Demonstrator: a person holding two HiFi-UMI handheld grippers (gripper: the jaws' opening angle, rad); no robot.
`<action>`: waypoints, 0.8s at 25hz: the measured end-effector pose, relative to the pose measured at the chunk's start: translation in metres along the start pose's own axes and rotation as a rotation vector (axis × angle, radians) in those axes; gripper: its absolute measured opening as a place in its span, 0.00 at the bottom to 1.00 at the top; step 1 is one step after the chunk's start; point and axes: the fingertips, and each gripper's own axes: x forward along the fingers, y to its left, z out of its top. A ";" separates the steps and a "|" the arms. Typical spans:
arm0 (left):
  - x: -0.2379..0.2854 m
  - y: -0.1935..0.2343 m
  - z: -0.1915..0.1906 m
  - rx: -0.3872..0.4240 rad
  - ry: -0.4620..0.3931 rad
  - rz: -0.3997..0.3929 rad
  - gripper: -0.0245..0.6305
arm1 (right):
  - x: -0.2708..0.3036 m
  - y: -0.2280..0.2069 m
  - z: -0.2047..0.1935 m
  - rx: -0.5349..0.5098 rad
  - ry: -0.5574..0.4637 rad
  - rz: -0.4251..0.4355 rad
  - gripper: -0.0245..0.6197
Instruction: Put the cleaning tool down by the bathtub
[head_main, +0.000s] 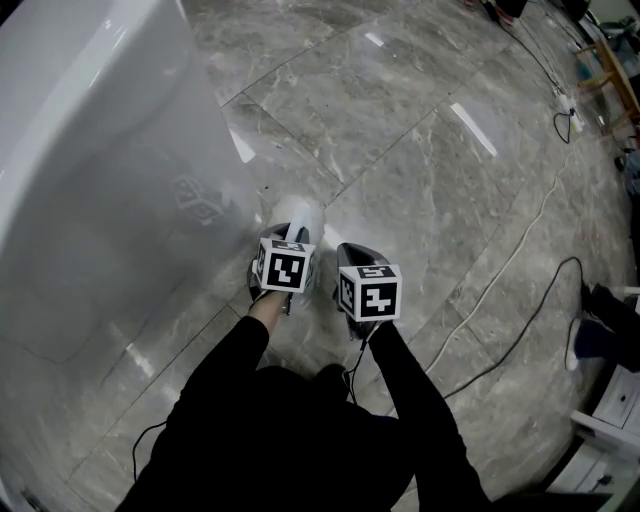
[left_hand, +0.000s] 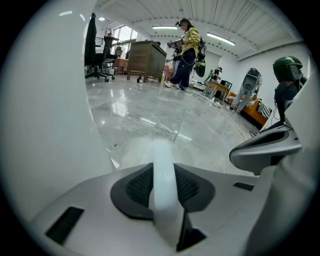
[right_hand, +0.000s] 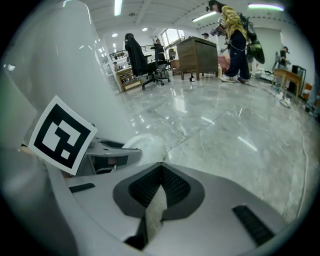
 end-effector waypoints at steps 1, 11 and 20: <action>0.000 -0.001 0.000 -0.004 0.000 -0.005 0.19 | -0.001 -0.001 0.000 0.002 -0.001 -0.002 0.04; -0.016 -0.014 0.018 0.013 -0.036 -0.038 0.20 | -0.011 -0.004 0.006 0.026 -0.014 -0.014 0.04; -0.055 -0.027 0.037 0.081 -0.118 -0.061 0.21 | -0.023 -0.003 0.006 0.035 -0.017 -0.018 0.04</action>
